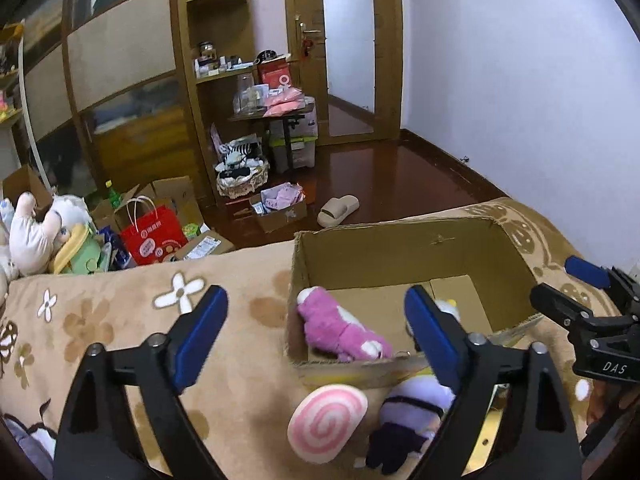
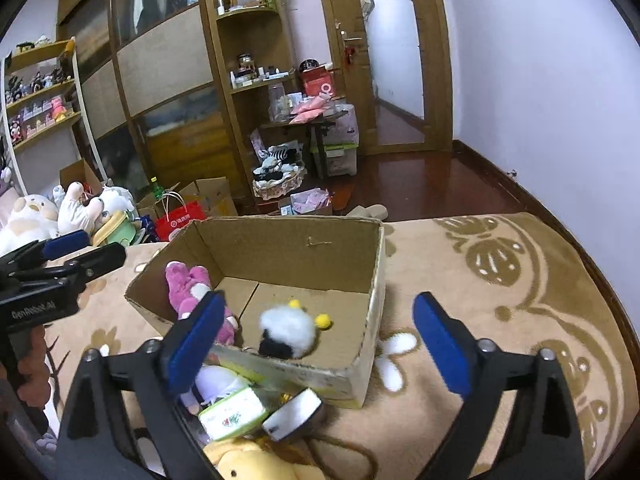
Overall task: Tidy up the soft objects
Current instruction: 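Open left tool over box dropping pink plush while right tool releases white chick, then close left tool on pink swirl cake roll while right tool grasps yellow dog plush, then carry swirl roll with left tool while right tool carries yellow dog into box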
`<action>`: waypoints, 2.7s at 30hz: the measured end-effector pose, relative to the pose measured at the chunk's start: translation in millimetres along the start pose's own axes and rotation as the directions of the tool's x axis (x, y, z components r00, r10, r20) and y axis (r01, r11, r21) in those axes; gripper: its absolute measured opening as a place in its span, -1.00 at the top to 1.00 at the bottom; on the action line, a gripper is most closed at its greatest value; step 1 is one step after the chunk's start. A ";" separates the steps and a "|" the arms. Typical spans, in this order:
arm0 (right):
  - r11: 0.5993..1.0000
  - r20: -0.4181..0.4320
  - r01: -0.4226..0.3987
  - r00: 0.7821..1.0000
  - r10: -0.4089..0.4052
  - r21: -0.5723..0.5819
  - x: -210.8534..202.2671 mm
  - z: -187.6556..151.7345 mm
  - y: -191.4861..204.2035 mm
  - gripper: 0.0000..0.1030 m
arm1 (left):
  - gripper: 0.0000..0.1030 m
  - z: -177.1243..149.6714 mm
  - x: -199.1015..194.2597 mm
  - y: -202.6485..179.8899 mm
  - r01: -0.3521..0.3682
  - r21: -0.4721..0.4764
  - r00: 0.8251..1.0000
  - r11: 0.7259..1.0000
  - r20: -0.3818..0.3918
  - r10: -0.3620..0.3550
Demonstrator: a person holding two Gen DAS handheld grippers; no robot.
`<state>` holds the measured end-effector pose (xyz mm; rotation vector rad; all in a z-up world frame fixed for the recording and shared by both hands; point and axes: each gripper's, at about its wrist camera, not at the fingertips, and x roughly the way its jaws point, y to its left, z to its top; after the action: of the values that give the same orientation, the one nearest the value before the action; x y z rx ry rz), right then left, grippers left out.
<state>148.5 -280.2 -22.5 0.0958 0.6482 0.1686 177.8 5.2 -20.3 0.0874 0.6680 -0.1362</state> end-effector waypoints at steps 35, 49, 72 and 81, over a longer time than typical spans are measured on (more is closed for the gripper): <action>0.995 -0.273 -0.054 0.959 0.074 0.082 15.4 -76.0 11.0 -1.00 | -0.96 -57.2 52.9 -3.6 0.010 0.088 0.912 0.996 -0.408 0.027; 0.995 -0.444 -0.081 0.891 0.096 0.054 52.1 -105.2 24.9 -0.84 | -0.14 -75.2 86.3 -13.9 0.092 0.049 0.882 0.995 -0.467 -0.058; 0.999 -0.401 -0.025 0.915 0.032 0.022 23.8 -102.7 19.6 -0.35 | 0.33 -77.1 30.9 11.8 0.041 -0.088 0.925 0.995 -0.374 -0.071; 0.999 -0.302 -0.005 0.953 0.020 0.050 -13.1 -89.0 7.4 -0.35 | 0.34 -70.9 -21.2 19.0 -0.025 -0.100 0.970 0.995 -0.245 0.000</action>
<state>83.1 -272.2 -84.3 0.1223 0.9589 0.1813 120.9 34.8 -61.8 0.0092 0.9196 -0.0792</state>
